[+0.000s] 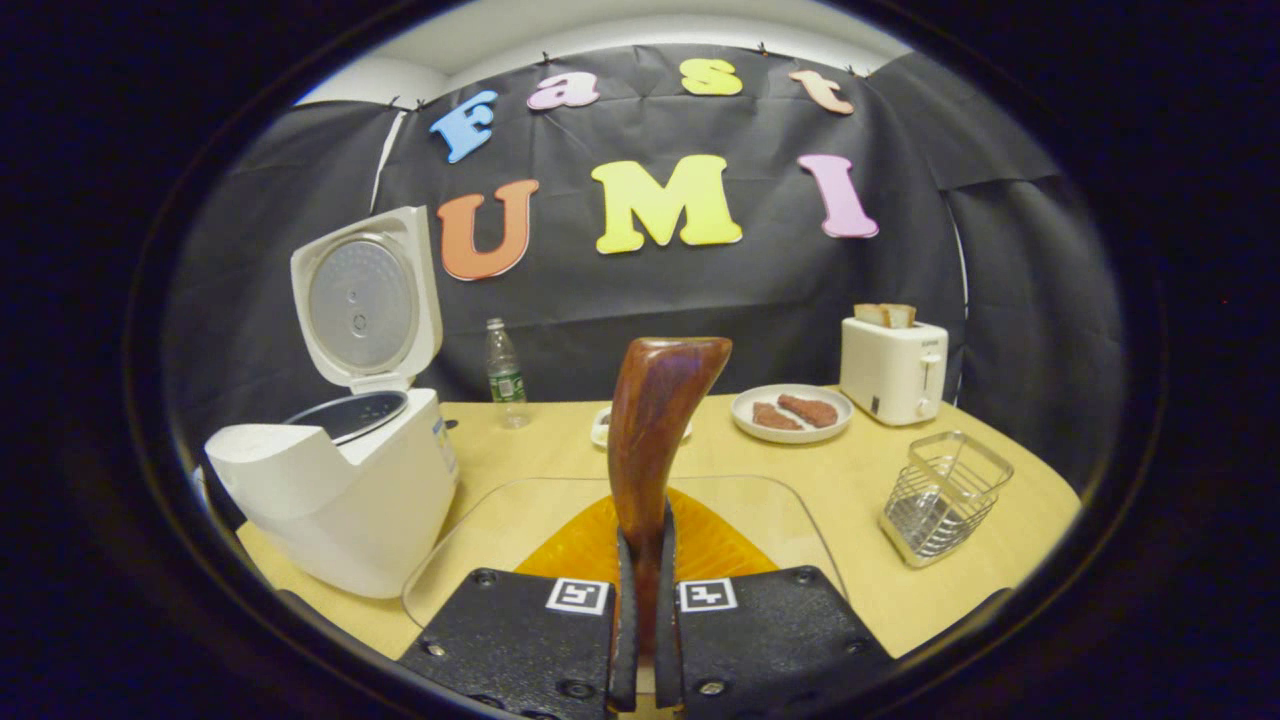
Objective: Close the left gripper, press the button to open the rice cooker; take a wooden spoon from the chopstick holder with the right hand, scoop a spoonful of rice and pour it into the rice cooker, then put the wooden spoon back into the chopstick holder.
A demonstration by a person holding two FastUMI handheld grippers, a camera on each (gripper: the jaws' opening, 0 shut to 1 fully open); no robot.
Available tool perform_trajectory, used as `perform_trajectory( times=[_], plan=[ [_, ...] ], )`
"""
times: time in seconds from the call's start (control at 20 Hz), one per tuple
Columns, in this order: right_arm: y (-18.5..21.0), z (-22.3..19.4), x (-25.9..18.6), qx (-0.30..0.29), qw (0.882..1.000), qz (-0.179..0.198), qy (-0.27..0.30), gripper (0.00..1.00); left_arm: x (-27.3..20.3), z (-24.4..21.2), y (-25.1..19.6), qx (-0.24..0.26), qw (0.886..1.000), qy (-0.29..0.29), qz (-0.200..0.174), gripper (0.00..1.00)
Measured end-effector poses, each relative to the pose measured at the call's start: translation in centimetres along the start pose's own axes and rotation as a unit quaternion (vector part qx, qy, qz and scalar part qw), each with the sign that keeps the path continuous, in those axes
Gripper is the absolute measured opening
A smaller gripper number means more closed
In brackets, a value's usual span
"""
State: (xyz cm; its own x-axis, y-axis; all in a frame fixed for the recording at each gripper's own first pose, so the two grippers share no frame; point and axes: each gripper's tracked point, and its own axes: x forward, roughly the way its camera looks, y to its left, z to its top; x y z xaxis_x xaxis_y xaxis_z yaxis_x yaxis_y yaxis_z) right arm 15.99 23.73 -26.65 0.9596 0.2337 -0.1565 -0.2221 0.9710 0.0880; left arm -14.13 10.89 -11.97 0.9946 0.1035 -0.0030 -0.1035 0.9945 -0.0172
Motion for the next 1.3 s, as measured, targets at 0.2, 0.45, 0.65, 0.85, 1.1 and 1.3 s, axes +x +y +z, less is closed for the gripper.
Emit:
perform_trajectory(
  times=[0.2, 0.45, 0.65, 0.85, 1.1, 1.3],
  plan=[
    [1.4, -0.4, -0.2, 0.042, 0.999, 0.011, 0.014, 0.12, 0.3, 0.4, -0.3, 0.006, 1.000, -0.009, -0.002, 0.91],
    [4.5, -1.1, -0.2, 0.047, 0.996, 0.059, 0.041, 0.12, 0.2, -0.1, -1.3, 0.004, 1.000, -0.003, -0.013, 0.91],
    [4.4, -1.6, 0.4, 0.088, 0.989, 0.090, 0.082, 0.12, 0.2, -0.2, -1.3, -0.001, 1.000, -0.001, -0.013, 0.91],
    [3.1, -2.0, 1.1, 0.211, 0.963, 0.106, 0.131, 0.12, 0.2, -0.3, -1.6, -0.001, 1.000, 0.002, -0.017, 0.91],
    [3.3, -0.8, 0.8, 0.294, 0.937, 0.135, 0.131, 0.12, 0.3, -0.7, -1.8, 0.005, 1.000, 0.004, -0.015, 0.91],
    [2.3, 0.1, 0.4, 0.348, 0.919, 0.146, 0.116, 0.12, 0.2, -0.8, -1.7, 0.007, 1.000, 0.006, -0.013, 0.91]
  ],
)
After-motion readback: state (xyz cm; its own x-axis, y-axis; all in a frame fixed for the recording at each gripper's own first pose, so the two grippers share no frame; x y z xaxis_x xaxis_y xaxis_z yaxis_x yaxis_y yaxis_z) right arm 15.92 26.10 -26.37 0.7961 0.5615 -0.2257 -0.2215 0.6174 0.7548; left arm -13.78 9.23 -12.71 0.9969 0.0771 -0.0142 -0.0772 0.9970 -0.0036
